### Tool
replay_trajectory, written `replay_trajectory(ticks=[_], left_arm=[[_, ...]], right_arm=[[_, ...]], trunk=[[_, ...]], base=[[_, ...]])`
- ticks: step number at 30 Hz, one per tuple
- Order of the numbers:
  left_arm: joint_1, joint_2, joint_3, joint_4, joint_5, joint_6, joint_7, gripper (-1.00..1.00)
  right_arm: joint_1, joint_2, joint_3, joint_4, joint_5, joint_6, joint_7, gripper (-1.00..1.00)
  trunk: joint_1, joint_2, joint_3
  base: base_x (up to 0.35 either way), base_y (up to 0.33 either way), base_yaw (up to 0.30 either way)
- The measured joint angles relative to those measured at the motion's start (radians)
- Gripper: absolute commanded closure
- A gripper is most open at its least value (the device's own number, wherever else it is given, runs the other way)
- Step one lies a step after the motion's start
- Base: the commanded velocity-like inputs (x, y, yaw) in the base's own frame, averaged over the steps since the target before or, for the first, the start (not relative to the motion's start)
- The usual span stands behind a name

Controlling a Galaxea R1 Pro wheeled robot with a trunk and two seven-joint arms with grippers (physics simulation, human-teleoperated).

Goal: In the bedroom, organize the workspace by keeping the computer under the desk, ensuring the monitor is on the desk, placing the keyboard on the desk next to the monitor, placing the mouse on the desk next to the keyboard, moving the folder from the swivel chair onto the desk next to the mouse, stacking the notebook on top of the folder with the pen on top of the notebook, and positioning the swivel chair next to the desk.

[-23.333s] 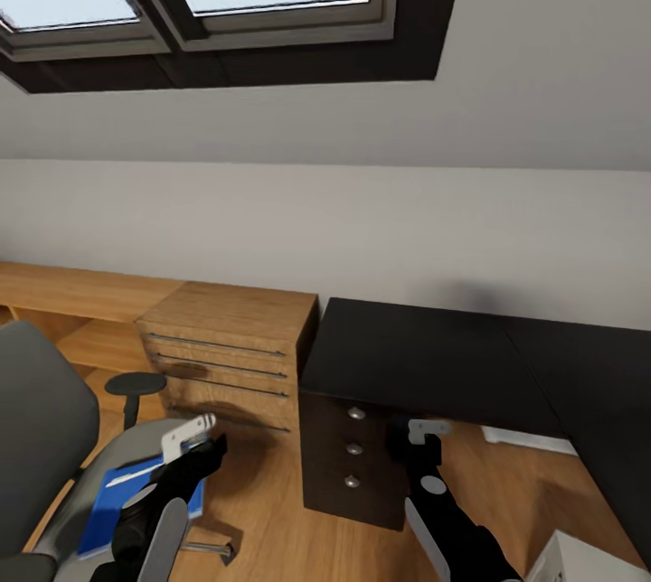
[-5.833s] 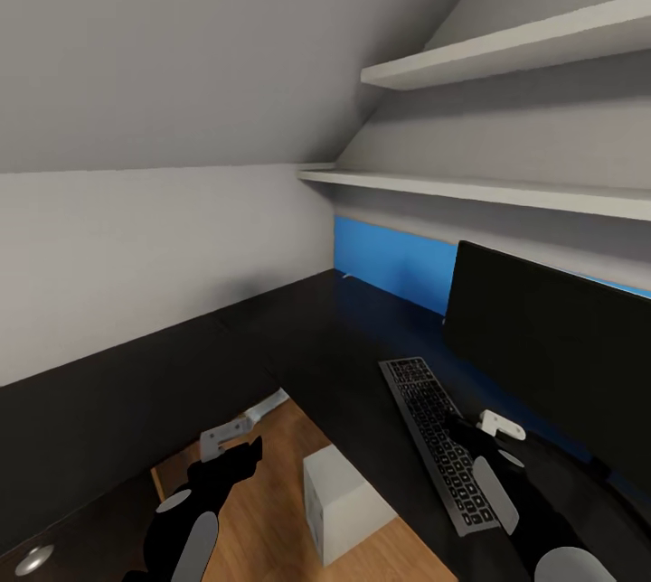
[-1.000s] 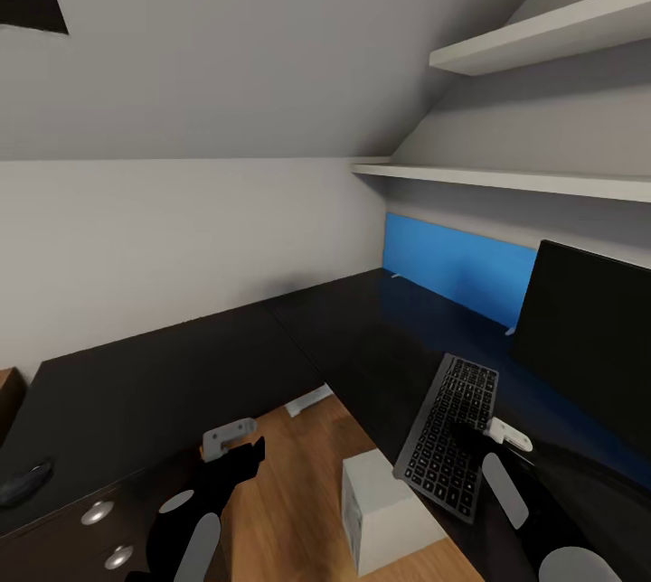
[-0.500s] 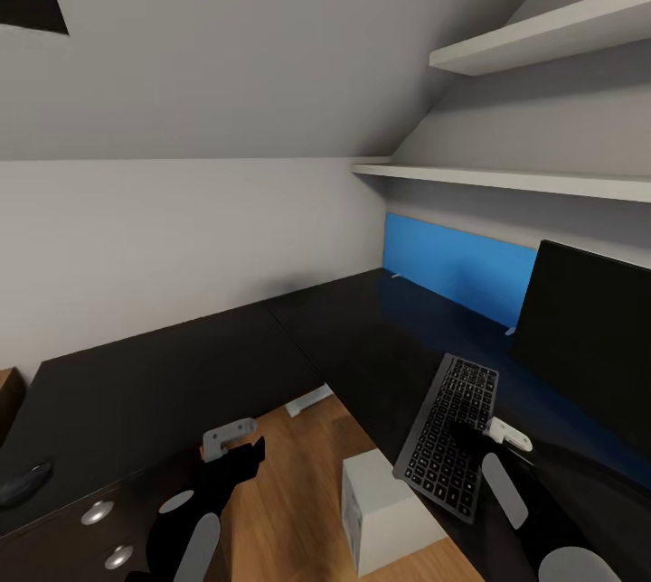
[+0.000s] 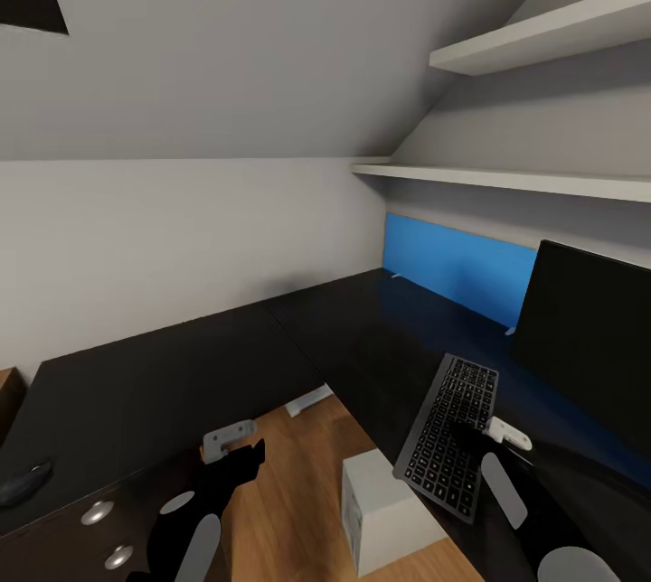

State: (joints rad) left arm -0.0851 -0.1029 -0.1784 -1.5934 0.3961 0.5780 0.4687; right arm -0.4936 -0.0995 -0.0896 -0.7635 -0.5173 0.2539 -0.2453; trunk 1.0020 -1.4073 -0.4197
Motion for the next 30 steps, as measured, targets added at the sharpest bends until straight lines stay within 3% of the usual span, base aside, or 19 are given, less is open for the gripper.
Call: replay_trajectory(ticks=[30], left_arm=[[0.0, -0.001, -0.009, 0.011, 0.002, 0.008, -0.002, -1.0]], right_arm=[[0.0, 0.0, 0.005, -0.005, 0.001, 0.0, 0.007, -1.0]], trunk=[[0.0, 0.0, 0.0]], base=[[0.0, 0.0, 0.0]])
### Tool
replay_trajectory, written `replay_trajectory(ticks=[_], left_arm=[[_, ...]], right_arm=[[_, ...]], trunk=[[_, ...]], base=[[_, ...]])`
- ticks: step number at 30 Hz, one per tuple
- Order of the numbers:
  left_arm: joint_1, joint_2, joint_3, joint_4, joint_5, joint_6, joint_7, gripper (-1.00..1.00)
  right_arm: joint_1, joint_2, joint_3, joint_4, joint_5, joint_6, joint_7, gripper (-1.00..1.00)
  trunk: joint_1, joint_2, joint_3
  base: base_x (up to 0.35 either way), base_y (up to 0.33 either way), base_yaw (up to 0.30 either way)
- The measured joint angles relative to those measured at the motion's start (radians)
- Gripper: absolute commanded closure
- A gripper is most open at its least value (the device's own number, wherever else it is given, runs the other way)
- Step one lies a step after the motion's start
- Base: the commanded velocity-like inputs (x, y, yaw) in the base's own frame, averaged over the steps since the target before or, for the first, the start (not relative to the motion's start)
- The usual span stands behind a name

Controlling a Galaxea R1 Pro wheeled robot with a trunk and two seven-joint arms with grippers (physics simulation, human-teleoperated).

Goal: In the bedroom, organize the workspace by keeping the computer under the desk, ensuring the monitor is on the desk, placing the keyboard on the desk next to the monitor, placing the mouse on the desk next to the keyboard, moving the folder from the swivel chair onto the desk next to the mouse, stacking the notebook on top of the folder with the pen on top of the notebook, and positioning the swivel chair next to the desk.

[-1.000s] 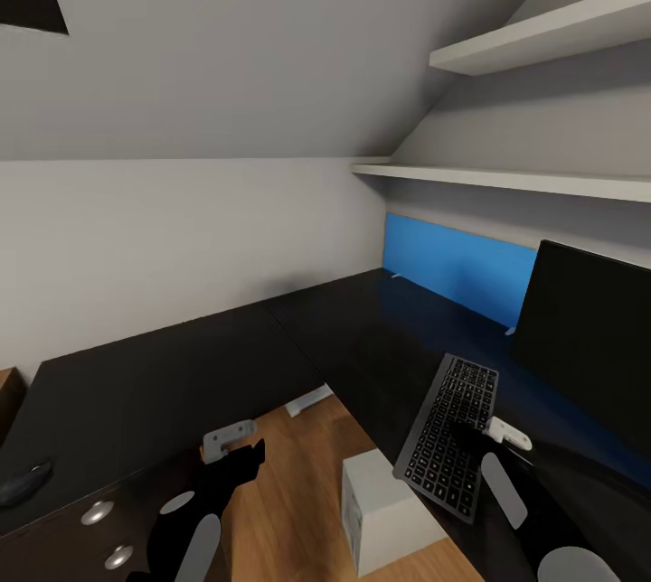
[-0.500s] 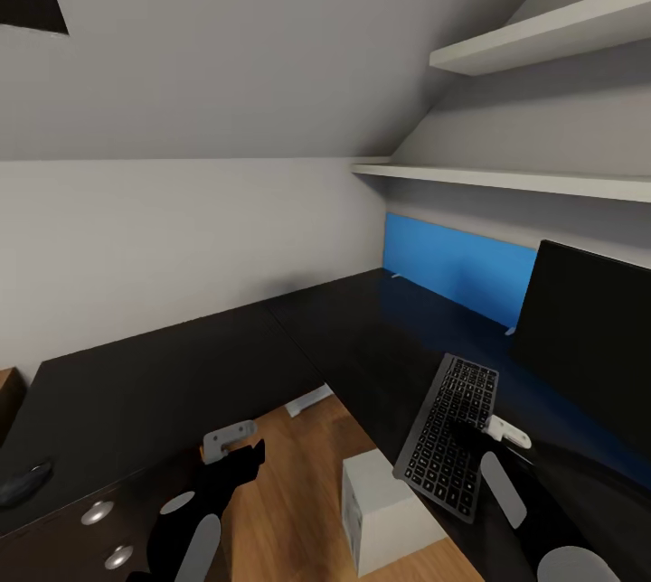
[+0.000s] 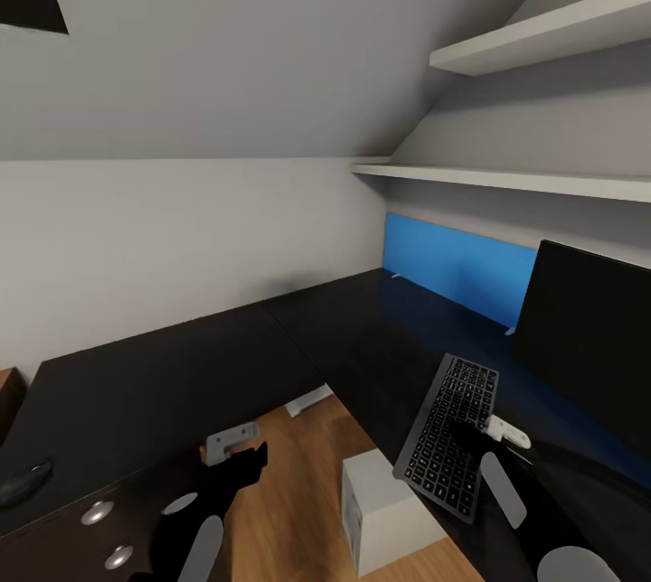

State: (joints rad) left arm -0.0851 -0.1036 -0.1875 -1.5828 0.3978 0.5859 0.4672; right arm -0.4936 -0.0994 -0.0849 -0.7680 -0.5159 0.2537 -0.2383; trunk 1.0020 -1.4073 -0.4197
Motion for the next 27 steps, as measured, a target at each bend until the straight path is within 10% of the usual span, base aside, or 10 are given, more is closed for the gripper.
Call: replay_trajectory(ticks=[27], left_arm=[[0.0, 0.001, -0.033, 0.004, -0.001, -0.006, 0.0, -1.0]], right_arm=[[0.0, 0.0, 0.006, 0.011, 0.0, 0.015, -0.038, -1.0]], trunk=[[0.0, 0.0, 0.0]], base=[[0.0, 0.0, 0.0]])
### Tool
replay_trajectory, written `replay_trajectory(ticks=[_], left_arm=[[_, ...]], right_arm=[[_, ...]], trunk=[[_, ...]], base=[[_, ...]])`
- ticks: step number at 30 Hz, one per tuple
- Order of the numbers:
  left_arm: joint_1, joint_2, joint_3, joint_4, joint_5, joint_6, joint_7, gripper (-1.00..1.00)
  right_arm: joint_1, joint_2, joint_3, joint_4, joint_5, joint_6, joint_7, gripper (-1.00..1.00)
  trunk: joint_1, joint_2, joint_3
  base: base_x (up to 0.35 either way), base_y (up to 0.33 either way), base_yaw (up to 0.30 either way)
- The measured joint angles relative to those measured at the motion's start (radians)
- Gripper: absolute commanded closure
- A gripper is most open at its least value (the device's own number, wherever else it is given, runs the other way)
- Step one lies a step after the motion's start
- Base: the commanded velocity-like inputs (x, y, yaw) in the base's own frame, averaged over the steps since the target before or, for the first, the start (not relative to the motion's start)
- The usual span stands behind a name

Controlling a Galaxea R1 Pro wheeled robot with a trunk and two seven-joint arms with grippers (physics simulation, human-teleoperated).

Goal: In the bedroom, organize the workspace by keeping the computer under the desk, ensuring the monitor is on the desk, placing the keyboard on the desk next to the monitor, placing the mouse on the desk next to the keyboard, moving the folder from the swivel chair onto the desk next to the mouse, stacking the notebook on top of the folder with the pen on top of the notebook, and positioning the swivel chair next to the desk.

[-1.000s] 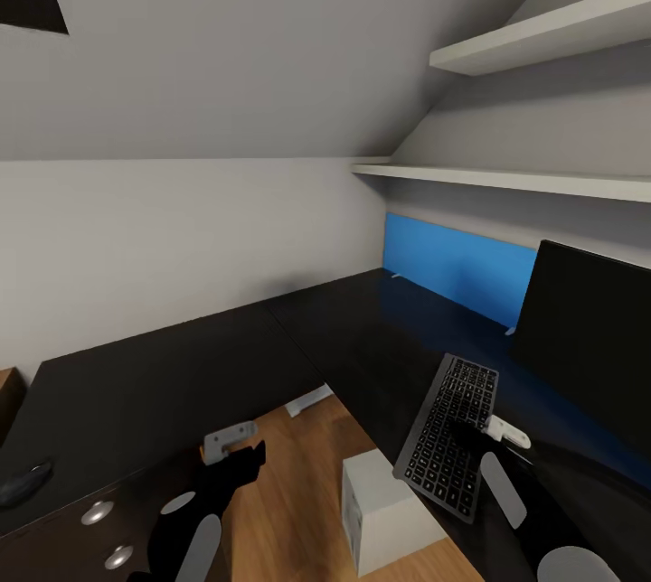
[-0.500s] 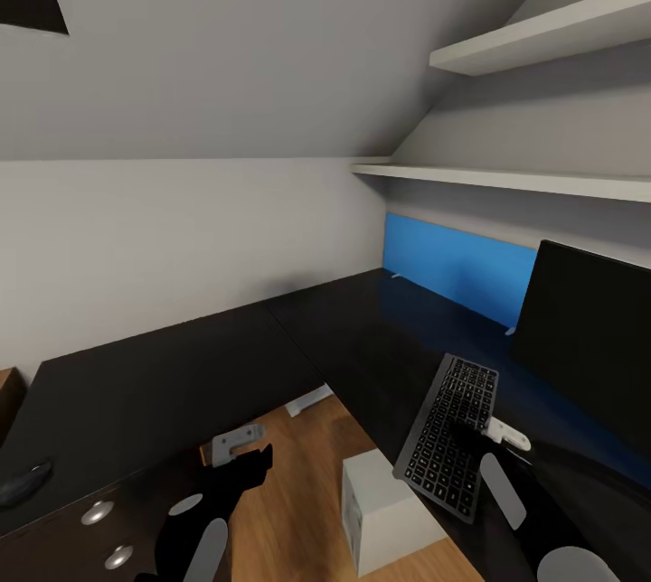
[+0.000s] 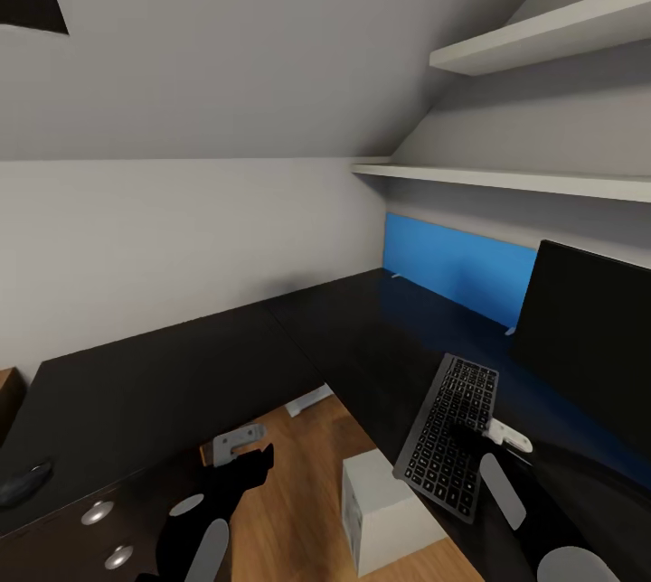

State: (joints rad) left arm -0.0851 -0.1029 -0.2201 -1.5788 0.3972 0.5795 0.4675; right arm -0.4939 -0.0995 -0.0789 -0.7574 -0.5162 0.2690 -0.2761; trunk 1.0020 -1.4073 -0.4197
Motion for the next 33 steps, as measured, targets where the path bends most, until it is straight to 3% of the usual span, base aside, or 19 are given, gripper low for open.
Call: replay_trajectory(ticks=[13, 33], left_arm=[[0.0, 0.0, -0.001, 0.0, -0.001, -0.002, 0.0, -1.0], [0.0, 0.0, -0.002, 0.0, 0.0, -0.002, 0.0, -1.0]], right_arm=[[-0.001, 0.0, 0.005, 0.001, 0.001, 0.0, -0.004, -1.0], [-0.001, 0.0, 0.048, 0.002, 0.003, 0.0, -0.004, -1.0]], trunk=[[0.0, 0.0, 0.0], [0.0, 0.0, 0.0]], base=[[-0.006, 0.002, 0.0], [-0.134, 0.071, 0.0]])
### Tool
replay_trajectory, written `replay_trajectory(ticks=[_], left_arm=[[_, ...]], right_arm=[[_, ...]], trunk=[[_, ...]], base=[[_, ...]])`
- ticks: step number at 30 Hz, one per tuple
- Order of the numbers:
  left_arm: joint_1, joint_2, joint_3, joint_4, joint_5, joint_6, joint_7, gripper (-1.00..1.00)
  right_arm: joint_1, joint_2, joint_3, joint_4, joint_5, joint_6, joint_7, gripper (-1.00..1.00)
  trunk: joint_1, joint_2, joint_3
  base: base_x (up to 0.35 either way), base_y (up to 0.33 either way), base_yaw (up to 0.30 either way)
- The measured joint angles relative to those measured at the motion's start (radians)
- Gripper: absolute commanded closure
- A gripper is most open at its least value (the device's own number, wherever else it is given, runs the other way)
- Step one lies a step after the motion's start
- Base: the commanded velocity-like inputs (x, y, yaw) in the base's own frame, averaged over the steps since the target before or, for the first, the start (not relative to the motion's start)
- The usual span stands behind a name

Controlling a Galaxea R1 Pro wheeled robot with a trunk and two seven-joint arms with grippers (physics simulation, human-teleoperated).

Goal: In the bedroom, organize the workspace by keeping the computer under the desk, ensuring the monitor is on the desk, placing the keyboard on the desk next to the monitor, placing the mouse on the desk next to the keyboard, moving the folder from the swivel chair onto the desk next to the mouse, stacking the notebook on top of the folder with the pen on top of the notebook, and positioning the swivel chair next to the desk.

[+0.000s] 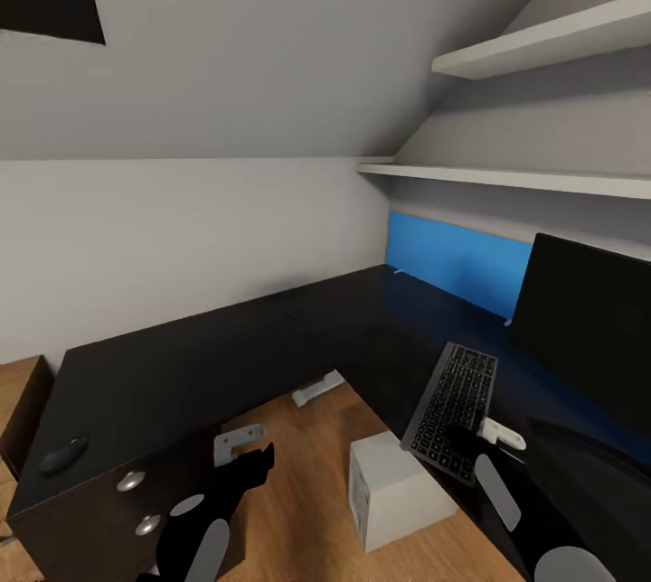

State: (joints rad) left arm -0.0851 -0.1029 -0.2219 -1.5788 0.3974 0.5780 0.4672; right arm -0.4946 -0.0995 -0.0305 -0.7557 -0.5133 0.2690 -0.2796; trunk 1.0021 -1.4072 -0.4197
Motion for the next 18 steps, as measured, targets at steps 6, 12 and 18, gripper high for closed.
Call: replay_trajectory(ticks=[6, 12, 18], left_arm=[[0.0, 0.0, -0.001, 0.0, 0.0, 0.001, 0.0, -1.0], [0.0, 0.0, -0.001, 0.0, 0.0, 0.001, 0.0, -1.0], [0.0, 0.0, -0.001, 0.0, -0.001, 0.001, 0.001, -1.0]], right_arm=[[0.0, 0.0, 0.007, 0.0, 0.0, 0.0, 0.001, -1.0], [0.0, 0.0, 0.008, 0.0, 0.0, -0.001, 0.001, -1.0], [0.0, 0.0, 0.012, 0.0, 0.0, -0.001, 0.001, -1.0]], trunk=[[0.0, 0.0, 0.0], [0.0, 0.0, 0.0], [0.0, 0.0, 0.0]], base=[[-0.02, 0.014, 0.0], [-0.003, 0.002, 0.0], [0.0, 0.0, 0.0]])
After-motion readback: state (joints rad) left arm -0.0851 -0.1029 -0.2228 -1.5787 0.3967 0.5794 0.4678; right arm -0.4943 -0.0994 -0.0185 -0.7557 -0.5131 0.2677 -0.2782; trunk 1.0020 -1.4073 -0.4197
